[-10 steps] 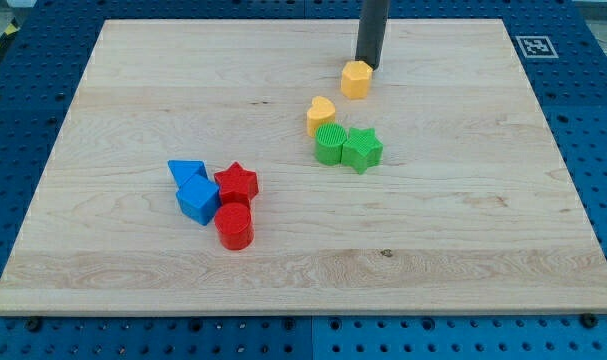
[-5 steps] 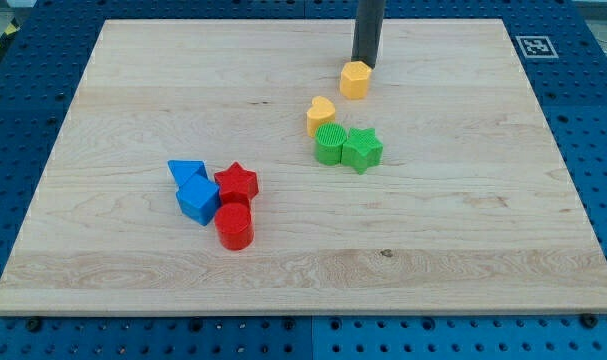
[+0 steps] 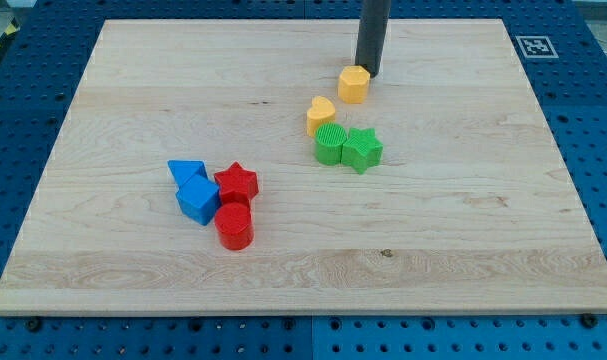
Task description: Push yellow hexagon towards green blocks
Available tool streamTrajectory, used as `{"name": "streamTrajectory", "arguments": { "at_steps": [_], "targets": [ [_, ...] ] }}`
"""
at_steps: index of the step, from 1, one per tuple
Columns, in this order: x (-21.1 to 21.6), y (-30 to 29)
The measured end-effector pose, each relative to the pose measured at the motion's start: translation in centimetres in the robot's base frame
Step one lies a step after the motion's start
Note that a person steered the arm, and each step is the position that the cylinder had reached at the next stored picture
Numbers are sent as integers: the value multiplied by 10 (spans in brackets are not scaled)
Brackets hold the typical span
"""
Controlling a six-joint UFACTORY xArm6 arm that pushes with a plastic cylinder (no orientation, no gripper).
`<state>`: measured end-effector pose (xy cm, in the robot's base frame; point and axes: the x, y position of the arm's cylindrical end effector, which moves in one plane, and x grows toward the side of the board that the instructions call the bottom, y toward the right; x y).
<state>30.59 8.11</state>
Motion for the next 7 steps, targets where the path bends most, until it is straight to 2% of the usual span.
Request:
{"name": "streamTrajectory", "arguments": {
  "at_steps": [2,3,5,7],
  "targets": [
    [-4,-6],
    [-28,-11],
    [18,-11],
    [28,-11]
  ]
}}
